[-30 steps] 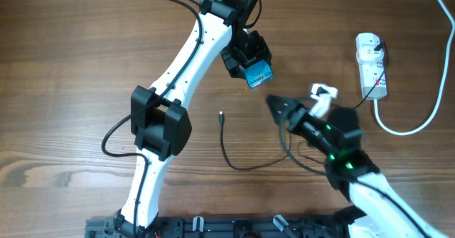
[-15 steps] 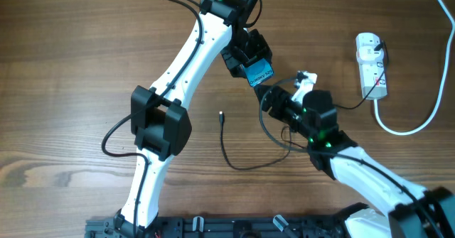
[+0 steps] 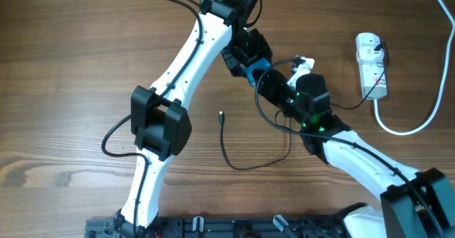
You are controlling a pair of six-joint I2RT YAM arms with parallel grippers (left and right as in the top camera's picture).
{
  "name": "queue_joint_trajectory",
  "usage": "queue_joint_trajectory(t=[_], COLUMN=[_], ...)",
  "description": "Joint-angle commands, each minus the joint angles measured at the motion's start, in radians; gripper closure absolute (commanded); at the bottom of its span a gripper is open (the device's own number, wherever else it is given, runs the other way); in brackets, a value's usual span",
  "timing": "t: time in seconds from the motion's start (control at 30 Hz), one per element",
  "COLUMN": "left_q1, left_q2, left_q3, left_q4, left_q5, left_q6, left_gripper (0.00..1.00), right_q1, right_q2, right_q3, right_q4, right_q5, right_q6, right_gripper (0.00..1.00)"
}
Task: Plug charger to phone and switch on socket
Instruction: 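Reach the right gripper to the phone and grasp its side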
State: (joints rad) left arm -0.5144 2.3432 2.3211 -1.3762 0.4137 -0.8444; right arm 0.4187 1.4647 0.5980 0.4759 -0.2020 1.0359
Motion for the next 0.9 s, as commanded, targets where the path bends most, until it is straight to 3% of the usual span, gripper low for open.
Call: queue_joint_trajectory(t=[0.0,0.13,0.43,0.57,0.6,0.63,0.67,0.7,0.73,0.87], left_q1=[0.006,0.006,0.006,0.006,0.006,0.006,0.006,0.006,0.006,0.012], left_q2=[-0.027,-0.027,-0.027,-0.027,-0.027,-0.027,-0.027,-0.027,-0.027,-0.033], left_q3=[0.022,0.022,0.022,0.022,0.022,0.022,0.022,0.022,0.022,0.023], left_q4=[0.005,0.005,0.005,0.005,0.005,0.004,0.005,0.005,0.005,0.004], left_q5=[0.013,0.013,0.012,0.008,0.004,0.004,0.004,0.004,0.003,0.004], left_q6=[-0.028,-0.028,-0.028,-0.027,-0.027,-0.027,-0.024,-0.024,-0.024,0.005], left_gripper=[0.96,0.96,0.96,0.96,0.91,0.68,0.34,0.07,0.0,0.0], right_q1=[0.016,0.021,0.021,0.021,0.021,0.021,0.021,0.021,0.021,0.021], right_q2=[0.023,0.039,0.057,0.057,0.057,0.057,0.057,0.057,0.057,0.056], right_q3=[0.044,0.066,0.077,0.077,0.077,0.077,0.077,0.077,0.077,0.077], right_q4=[0.002,-0.018,-0.051,-0.066,-0.067,-0.069,-0.07,-0.07,-0.07,-0.074], right_q5=[0.047,0.05,0.05,0.05,0.05,0.05,0.05,0.05,0.05,0.05], right_q6=[0.015,0.04,0.066,0.066,0.066,0.066,0.064,0.064,0.064,0.063], right_gripper=[0.6,0.65,0.94,0.95,0.95,0.96,0.95,0.95,0.96,0.95])
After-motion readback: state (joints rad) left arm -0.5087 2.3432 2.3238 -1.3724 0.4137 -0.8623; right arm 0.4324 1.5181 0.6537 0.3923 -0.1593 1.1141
